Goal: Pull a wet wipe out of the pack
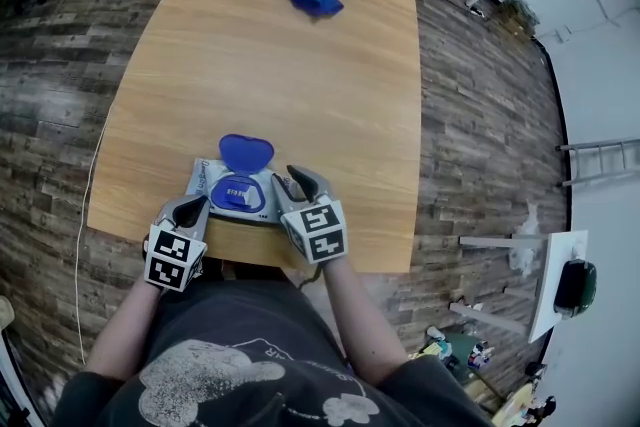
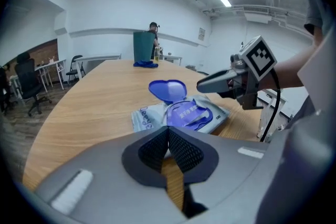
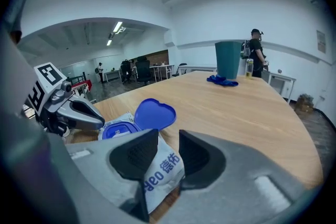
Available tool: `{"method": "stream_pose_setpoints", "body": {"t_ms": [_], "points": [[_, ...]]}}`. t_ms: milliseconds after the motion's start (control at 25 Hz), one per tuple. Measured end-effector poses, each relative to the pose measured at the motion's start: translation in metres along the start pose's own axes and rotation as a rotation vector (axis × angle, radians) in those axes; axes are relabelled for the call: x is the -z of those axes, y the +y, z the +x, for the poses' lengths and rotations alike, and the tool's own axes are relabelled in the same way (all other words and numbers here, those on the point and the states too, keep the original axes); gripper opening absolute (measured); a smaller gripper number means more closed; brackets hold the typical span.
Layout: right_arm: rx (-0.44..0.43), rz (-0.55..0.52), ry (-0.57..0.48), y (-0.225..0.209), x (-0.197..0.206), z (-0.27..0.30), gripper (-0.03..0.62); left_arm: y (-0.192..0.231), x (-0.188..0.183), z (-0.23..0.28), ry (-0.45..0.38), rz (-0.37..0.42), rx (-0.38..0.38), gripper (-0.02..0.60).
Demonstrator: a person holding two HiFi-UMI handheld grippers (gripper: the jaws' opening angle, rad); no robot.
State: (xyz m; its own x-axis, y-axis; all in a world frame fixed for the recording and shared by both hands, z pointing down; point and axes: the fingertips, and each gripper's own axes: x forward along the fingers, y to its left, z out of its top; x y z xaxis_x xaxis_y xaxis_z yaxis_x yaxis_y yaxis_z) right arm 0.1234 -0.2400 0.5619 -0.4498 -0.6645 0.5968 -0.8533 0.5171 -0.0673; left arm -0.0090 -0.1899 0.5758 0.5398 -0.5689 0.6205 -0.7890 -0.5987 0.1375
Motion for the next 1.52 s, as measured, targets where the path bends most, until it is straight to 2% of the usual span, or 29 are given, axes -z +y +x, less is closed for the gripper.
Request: {"method": "stream_pose_setpoints", "body": {"t_ms": [40,120,160,280,400,640,800,1080,1200,1320,1520], "points": [[0.002,0.007,-0.001,0.001,0.002,-0.002,0.115,-0.005,-0.006,-0.004,-0.032,0.017,0.016,0.024],[0.007,0.017,-0.001,0.003,0.007,-0.006,0.115,-0.016,-0.01,-0.007,-0.067,0.082,0.052,0.146],[0.01,0.022,-0.001,0.003,0.008,-0.008,0.115,-0.021,-0.01,-0.005,-0.069,0.122,0.062,0.175],[0.018,0.038,-0.002,0.005,0.012,-0.012,0.115,-0.037,-0.012,0.007,-0.065,0.227,0.072,0.218],[0.025,0.048,-0.001,0.006,0.016,-0.015,0.115,-0.051,-0.019,0.021,-0.056,0.274,0.084,0.248],[0.049,0.065,0.004,0.006,0.022,-0.025,0.115,-0.051,-0.024,0.043,-0.016,0.322,0.033,0.226],[0.058,0.068,0.004,0.006,0.026,-0.03,0.115,-0.051,-0.025,0.042,-0.025,0.299,0.041,0.177],[0.039,0.059,0.003,0.014,0.026,-0.03,0.115,-0.046,-0.031,0.027,-0.054,0.159,0.052,0.03],[0.023,0.047,0.001,0.02,0.023,-0.027,0.115,-0.04,-0.038,0.017,-0.081,0.116,0.054,0.026],[-0.011,0.029,0.003,0.032,0.019,-0.021,0.114,-0.024,-0.042,0.006,-0.104,0.088,0.018,0.023],[-0.063,-0.024,0.012,0.052,0.012,-0.01,0.11,-0.003,-0.035,0.0,-0.081,0.023,-0.011,0.023]]}}
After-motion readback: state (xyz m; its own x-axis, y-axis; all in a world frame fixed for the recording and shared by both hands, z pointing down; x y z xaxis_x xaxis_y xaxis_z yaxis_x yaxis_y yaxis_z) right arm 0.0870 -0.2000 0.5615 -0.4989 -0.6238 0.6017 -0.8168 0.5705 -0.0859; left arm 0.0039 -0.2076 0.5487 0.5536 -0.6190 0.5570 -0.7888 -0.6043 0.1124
